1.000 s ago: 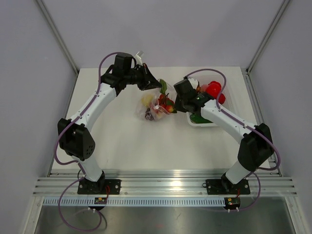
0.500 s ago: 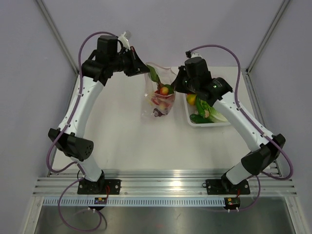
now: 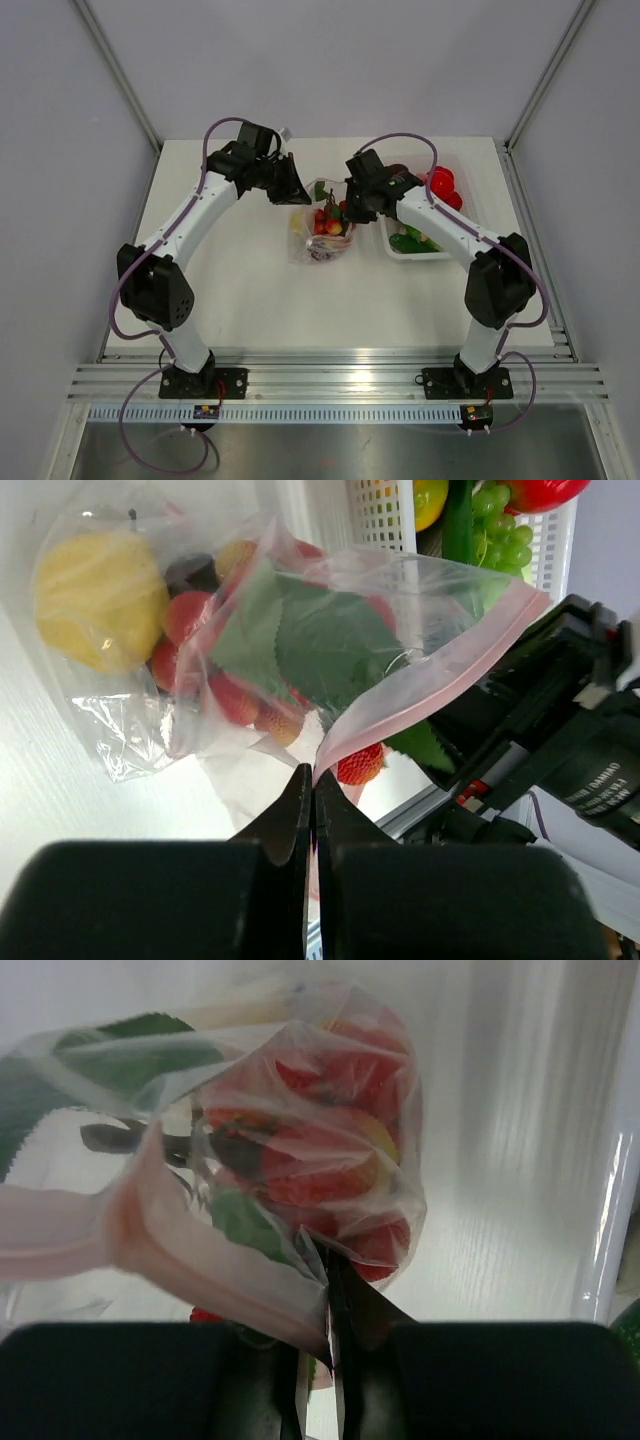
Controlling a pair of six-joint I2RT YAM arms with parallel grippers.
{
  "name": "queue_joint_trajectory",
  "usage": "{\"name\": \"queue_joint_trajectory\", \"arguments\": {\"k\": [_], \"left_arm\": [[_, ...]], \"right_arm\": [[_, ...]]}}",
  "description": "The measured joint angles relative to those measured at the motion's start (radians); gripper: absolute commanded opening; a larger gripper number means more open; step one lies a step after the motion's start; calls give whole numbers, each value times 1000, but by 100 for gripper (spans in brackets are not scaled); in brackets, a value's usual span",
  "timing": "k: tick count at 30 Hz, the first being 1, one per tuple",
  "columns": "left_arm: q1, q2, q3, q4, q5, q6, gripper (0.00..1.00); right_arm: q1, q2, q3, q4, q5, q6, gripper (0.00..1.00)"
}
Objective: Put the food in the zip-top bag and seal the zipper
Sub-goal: Adjust the zipper food storage bag at the center of the board.
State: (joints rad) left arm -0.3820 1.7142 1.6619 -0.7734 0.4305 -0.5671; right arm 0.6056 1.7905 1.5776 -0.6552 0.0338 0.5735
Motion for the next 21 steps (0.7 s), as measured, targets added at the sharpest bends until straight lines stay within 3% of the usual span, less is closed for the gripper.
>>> {"name": "queue_joint_trajectory", "arguments": {"k": [6, 7, 8, 9, 13, 17, 21], "left_arm": [[-17, -19, 53, -19, -11, 21, 0], [-17, -29, 65, -19, -12, 23, 0], [-17, -38, 76, -21, -13, 25, 0], [-17, -45, 88, -22, -14, 27, 0], [-17, -58, 138, -51, -16, 37, 0], [-17, -59, 180, -76, -16, 43, 0], [-17, -59, 196, -85, -14, 43, 0]], "right_arm": [[0, -51, -14, -21, 27, 11, 20], [0, -72, -14, -21, 34, 15, 25], [0, -95, -14, -21, 39, 20, 45], [0, -119, -14, -21, 45, 29, 47], [0, -215, -15, -18, 74, 28, 36], [0, -264, -14, -13, 87, 31, 37], [0, -246, -24, -11, 80, 37, 58]]}}
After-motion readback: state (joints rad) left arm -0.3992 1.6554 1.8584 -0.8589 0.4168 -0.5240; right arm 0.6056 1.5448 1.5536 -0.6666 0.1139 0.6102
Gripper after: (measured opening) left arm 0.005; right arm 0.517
